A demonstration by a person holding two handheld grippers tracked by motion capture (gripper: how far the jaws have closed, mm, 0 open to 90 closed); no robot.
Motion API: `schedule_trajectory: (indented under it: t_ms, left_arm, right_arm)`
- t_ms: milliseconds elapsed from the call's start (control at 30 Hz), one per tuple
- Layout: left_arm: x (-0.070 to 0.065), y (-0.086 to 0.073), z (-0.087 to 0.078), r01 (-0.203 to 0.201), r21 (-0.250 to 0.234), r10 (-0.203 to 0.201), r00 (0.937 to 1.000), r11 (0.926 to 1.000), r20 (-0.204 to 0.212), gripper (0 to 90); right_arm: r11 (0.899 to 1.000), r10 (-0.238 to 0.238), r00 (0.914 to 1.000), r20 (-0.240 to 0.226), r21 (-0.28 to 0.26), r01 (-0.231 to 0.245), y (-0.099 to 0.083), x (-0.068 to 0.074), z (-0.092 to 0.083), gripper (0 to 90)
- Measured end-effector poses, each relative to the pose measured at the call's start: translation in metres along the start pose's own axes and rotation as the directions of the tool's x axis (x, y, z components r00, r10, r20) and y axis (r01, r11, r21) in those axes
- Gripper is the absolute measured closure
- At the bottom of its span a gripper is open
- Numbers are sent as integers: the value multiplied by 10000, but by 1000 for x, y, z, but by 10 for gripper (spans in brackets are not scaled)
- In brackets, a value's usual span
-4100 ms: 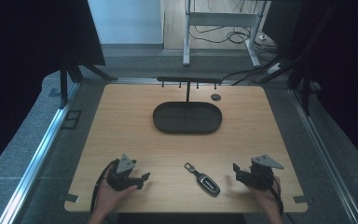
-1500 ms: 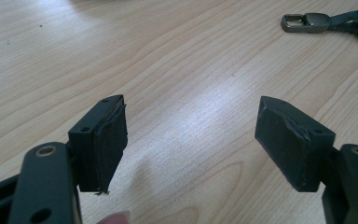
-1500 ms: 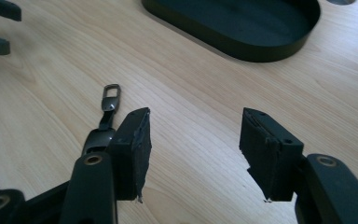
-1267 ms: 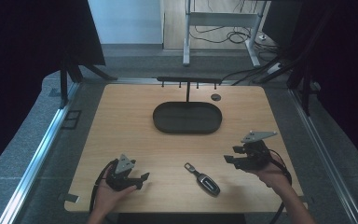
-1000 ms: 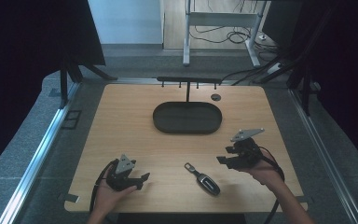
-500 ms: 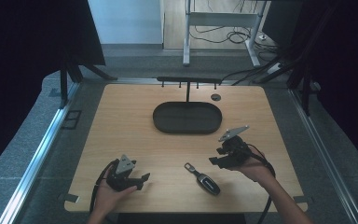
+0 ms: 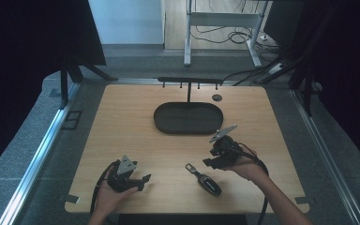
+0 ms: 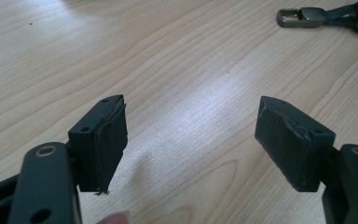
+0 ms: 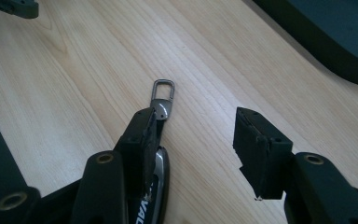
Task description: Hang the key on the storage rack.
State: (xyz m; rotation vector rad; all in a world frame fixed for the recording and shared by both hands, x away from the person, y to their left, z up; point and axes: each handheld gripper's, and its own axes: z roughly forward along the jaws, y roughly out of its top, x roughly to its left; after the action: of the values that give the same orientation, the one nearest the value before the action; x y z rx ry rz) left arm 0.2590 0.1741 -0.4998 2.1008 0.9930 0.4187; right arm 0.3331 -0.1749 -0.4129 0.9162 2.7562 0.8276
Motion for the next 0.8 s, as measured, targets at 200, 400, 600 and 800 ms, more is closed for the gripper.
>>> schedule_trajectory:
  t_ms: [200, 400, 600, 800]
  left_arm:
    - [0, 0, 0, 6, 11, -6, 10000, 10000, -2, 256]
    - [-1, 0, 1, -23, 47, 22, 10000, 10000, 30, 256]
    - [-1, 0, 1, -28, 34, 28, 10000, 10000, 31, 256]
    - [-2, 0, 1, -36, 29, 36, 10000, 10000, 48, 256]
  right_arm:
    - [9998, -75, 9999, -149, 173, 78, 4, 3, 7, 500]
    - [9991, -143, 9992, -379, 396, 158, 7, 5, 13, 500]
    - [9971, -184, 9988, -458, 729, 217, 13, 9, 21, 501]
    - [9939, -256, 9984, -497, 1056, 308, 18, 14, 29, 501]
